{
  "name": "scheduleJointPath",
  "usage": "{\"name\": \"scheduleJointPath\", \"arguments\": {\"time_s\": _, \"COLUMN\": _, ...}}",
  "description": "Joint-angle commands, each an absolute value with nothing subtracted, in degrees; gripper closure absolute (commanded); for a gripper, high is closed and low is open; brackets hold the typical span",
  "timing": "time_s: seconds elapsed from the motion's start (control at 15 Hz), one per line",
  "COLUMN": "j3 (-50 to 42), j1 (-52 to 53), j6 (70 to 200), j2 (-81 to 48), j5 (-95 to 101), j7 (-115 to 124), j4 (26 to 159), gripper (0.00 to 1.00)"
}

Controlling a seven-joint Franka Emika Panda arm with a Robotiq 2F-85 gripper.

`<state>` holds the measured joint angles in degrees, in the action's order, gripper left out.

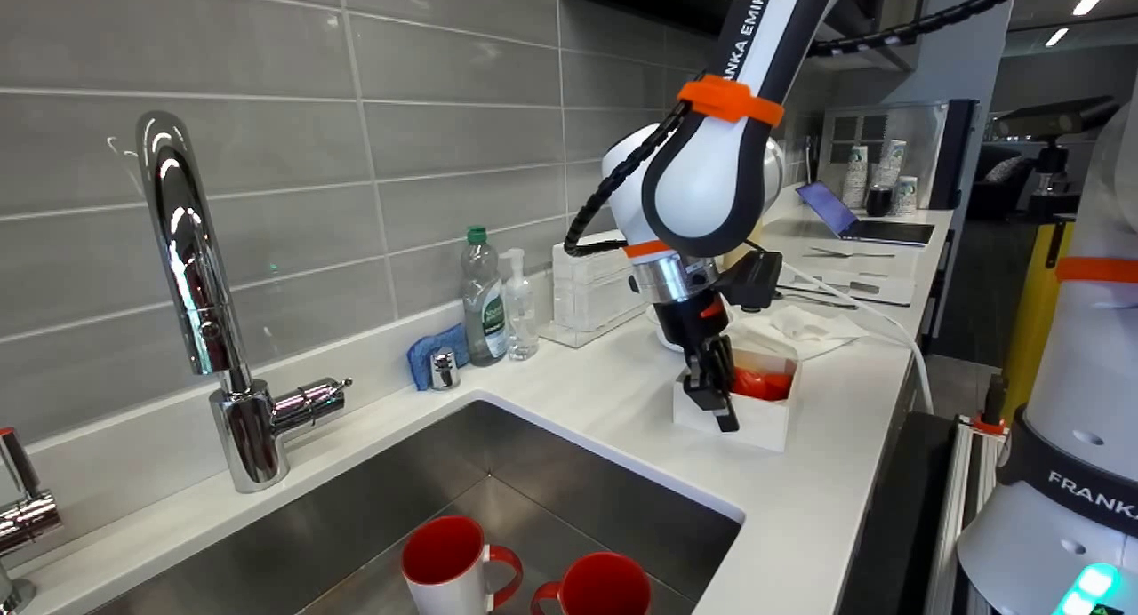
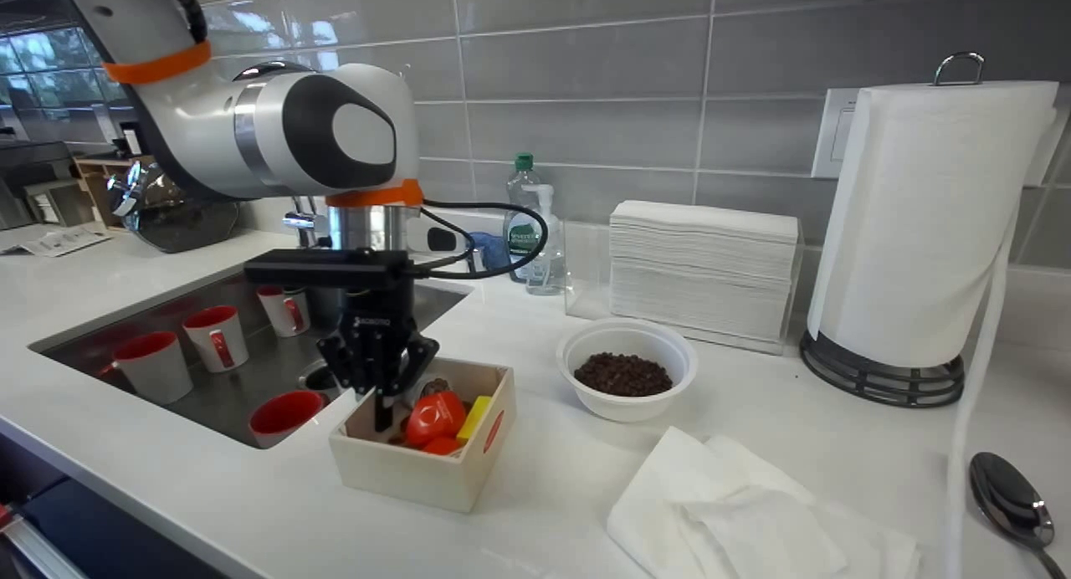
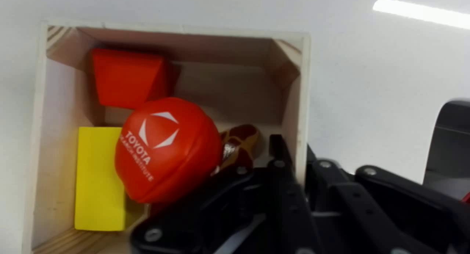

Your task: Move the white box backwards.

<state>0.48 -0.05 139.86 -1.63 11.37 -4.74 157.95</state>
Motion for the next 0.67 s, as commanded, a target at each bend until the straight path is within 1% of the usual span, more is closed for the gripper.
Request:
{"name": "scheduleJointPath", "arguments": {"time_s": 0.0, "j3": 0.6, "j1": 0.3, "j6": 143.9, "j2": -3.0, "j5": 12.7, "j7": -4.9, "j4": 157.9, "gripper": 1.0}}
{"name": "scheduleJointPath", "arguments": {"time_s": 0.27, "j3": 1.0, "j1": 0.8, "j6": 147.1, "j2": -3.0, "j5": 14.1, "j7": -4.3, "j4": 157.5, "gripper": 1.0}}
{"name": "scheduleJointPath", "arguments": {"time_s": 0.6, "j3": 1.1, "j1": 1.3, "j6": 150.3, "j2": -5.5, "j5": 15.4, "j7": -3.8, "j4": 153.8, "gripper": 1.0}}
